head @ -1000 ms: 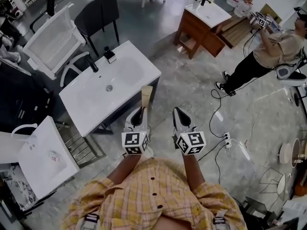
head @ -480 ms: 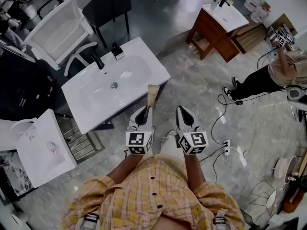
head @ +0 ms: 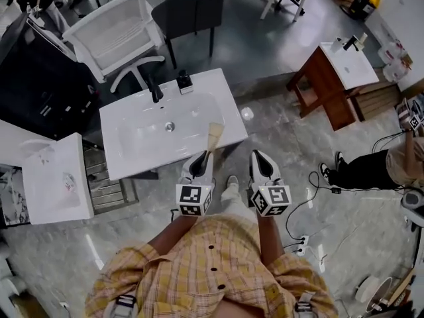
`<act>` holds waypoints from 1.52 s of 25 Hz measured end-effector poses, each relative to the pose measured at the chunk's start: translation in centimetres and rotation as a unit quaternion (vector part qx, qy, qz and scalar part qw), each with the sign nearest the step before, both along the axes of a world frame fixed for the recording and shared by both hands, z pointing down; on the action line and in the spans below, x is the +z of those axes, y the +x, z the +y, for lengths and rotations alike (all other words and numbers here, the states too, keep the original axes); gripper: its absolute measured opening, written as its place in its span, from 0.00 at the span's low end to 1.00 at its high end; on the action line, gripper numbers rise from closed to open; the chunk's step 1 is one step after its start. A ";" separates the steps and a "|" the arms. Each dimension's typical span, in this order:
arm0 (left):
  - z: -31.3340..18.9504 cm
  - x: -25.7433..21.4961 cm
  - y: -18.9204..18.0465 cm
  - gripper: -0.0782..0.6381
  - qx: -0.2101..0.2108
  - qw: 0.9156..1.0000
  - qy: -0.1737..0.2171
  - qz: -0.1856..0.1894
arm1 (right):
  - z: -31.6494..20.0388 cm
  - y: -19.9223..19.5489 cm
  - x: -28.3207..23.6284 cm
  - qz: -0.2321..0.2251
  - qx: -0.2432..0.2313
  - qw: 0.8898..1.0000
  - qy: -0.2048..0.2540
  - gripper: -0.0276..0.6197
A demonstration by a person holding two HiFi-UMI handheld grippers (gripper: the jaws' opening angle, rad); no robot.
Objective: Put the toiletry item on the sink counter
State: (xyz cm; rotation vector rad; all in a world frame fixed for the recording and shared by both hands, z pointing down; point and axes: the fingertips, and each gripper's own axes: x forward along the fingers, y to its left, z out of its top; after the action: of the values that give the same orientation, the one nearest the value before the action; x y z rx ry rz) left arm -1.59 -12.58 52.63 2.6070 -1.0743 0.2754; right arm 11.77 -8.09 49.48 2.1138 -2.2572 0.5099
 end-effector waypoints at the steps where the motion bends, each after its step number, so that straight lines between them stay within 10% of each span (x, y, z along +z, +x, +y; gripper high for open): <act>1: -0.5 -0.1 0.6 0.15 -0.009 1.000 0.001 -0.001 | -0.8 0.7 -0.2 0.001 -0.010 1.000 0.002 0.05; 17: -5.2 1.3 6.5 0.15 -0.132 0.991 -0.008 -0.015 | -8.0 6.5 1.3 -0.009 -0.139 0.990 0.001 0.05; 38: -12.8 5.8 9.7 0.15 -0.193 0.979 -0.069 -0.016 | -10.7 8.8 5.5 -0.026 -0.181 0.983 -0.025 0.05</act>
State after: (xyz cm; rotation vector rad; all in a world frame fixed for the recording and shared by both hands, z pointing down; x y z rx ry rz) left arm 8.14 -25.37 58.48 2.2206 -1.4829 0.2903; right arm 20.62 -18.75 54.95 1.6285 -2.5435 0.5995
